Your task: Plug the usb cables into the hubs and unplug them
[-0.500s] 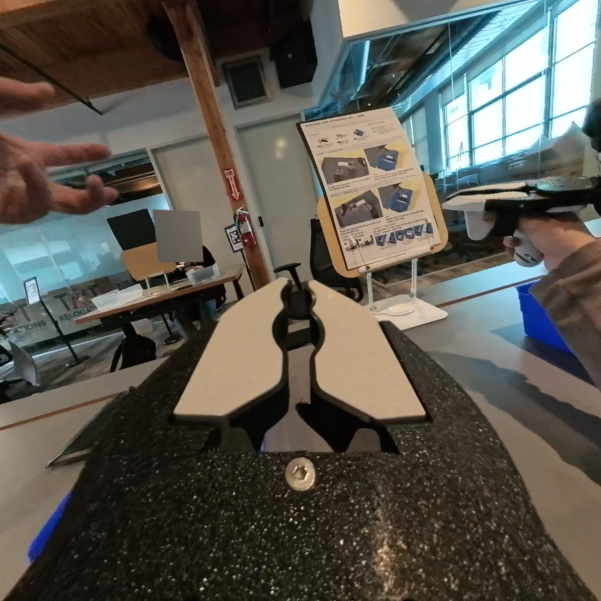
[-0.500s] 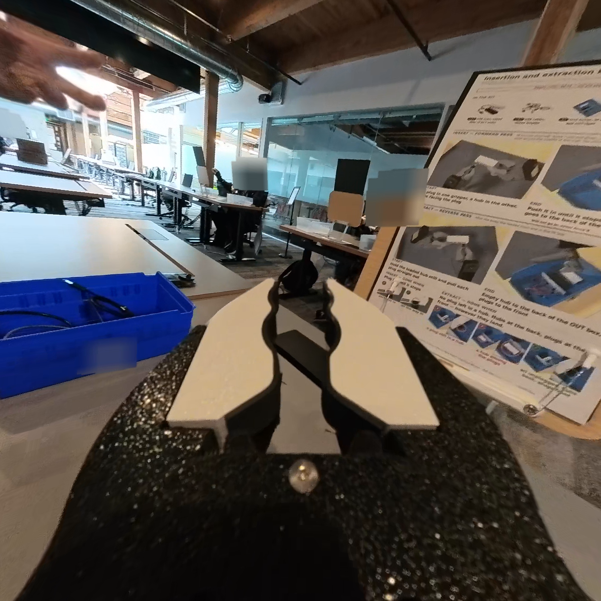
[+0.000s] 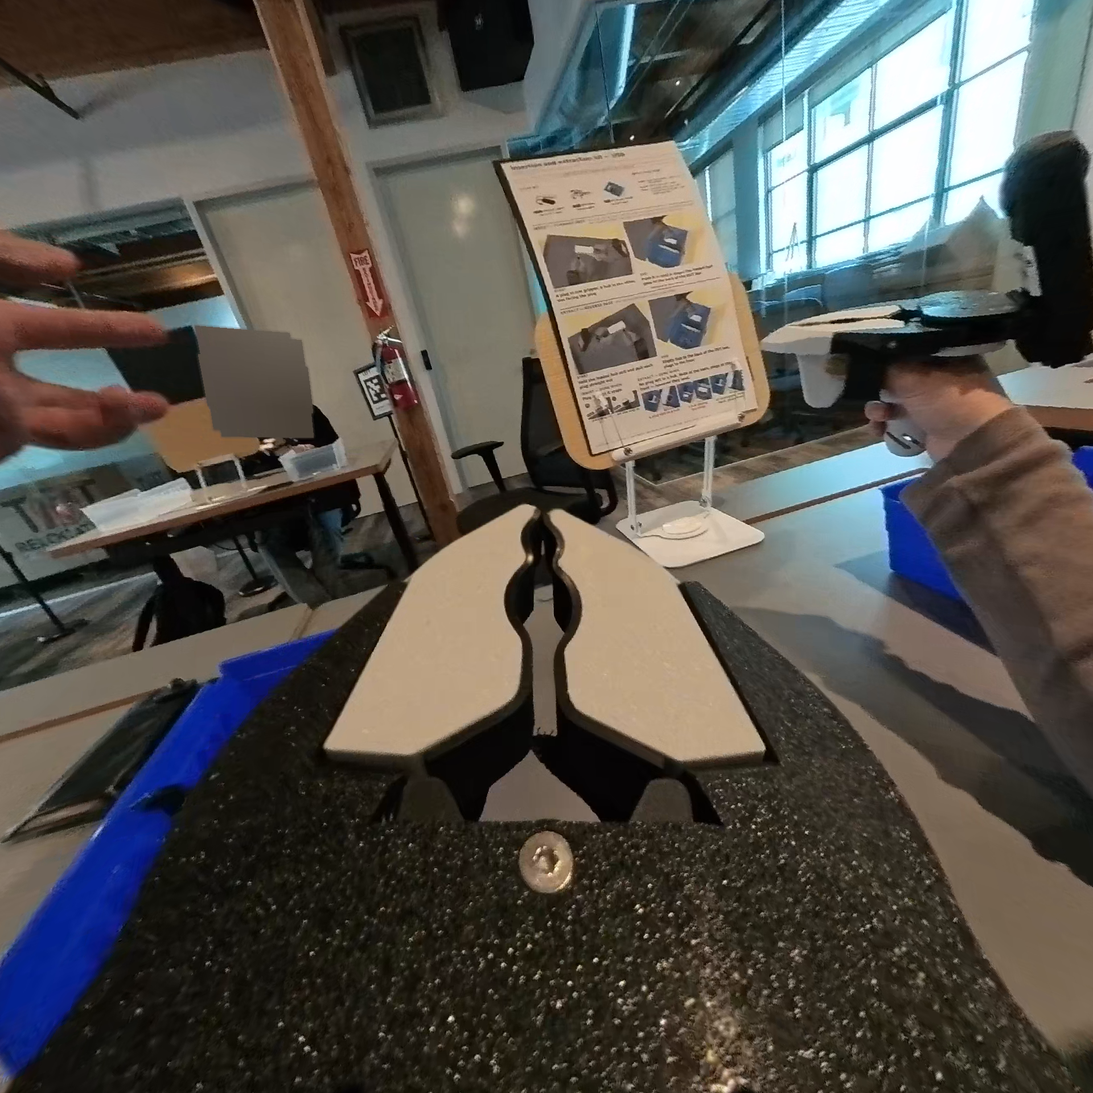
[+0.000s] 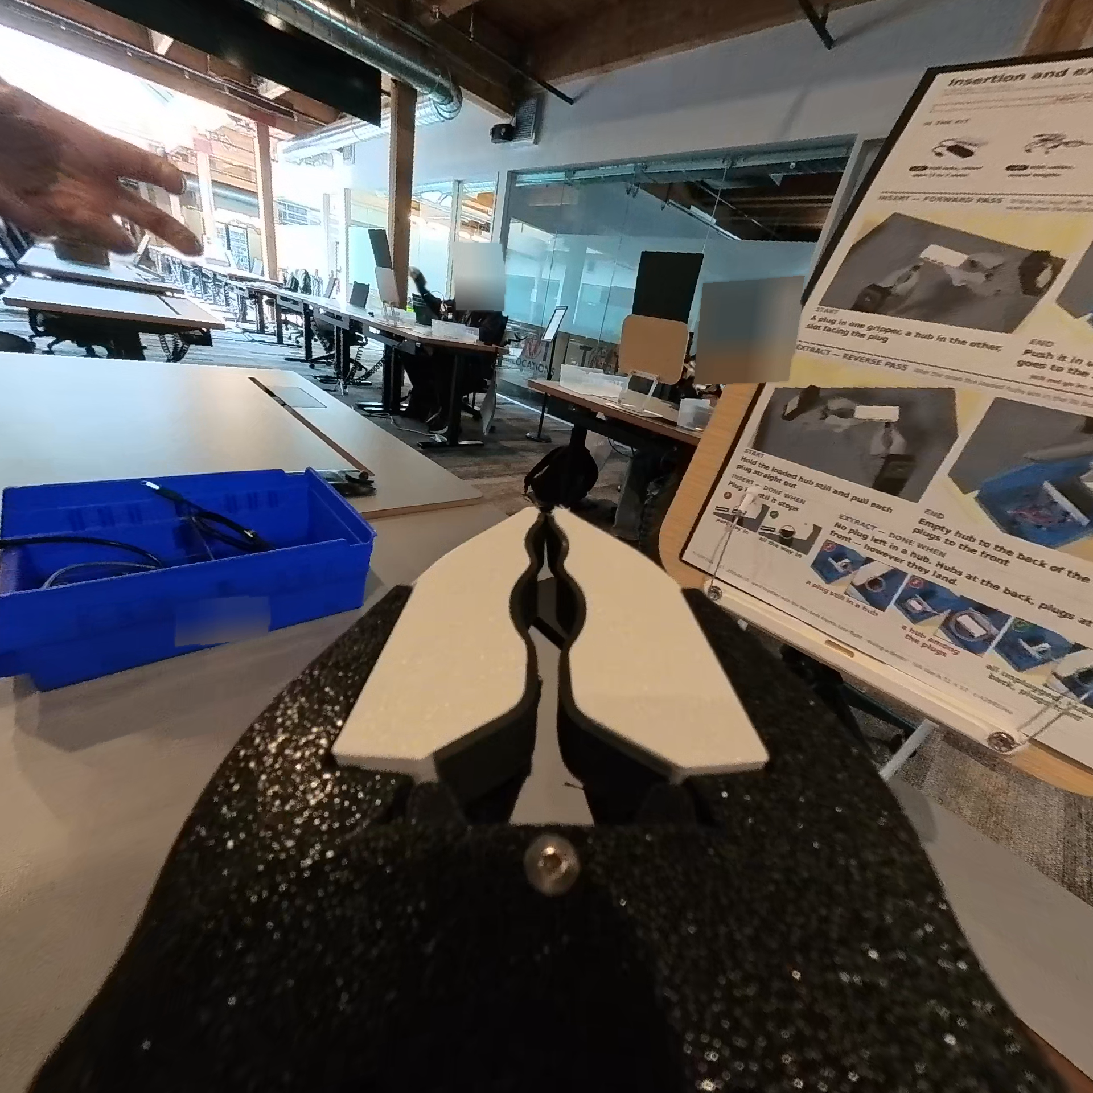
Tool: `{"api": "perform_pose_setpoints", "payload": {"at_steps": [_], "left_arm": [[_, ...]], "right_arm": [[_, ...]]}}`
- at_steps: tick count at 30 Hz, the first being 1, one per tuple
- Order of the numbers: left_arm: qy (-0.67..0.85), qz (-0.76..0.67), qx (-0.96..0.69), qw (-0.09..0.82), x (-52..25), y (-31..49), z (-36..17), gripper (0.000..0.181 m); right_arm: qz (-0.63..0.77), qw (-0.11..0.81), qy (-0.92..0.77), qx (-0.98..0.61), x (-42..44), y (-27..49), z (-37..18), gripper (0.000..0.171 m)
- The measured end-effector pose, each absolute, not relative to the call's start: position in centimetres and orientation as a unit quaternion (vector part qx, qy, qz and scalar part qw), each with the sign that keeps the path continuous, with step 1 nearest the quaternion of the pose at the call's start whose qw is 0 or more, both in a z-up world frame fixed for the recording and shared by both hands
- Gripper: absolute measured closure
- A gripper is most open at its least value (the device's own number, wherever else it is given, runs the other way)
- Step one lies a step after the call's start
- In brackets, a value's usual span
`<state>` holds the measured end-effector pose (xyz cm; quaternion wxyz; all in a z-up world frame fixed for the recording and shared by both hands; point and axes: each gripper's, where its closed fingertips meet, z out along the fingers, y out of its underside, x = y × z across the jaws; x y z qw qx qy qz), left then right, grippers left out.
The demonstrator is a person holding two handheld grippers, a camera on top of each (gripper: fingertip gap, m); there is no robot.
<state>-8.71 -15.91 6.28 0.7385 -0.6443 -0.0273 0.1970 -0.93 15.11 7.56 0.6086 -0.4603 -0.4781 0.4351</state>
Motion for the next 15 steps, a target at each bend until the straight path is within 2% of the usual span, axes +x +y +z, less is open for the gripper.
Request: {"api": "perform_pose_setpoints", "payload": {"at_steps": [15], "left_arm": [[-0.016, 0.163, -0.659, 0.734, -8.51, -15.45, 5.31, 0.181]], "right_arm": [[0.487, 0.589, -0.467, -0.446, -0.71, 14.61, 7.94, 0.168]]}}
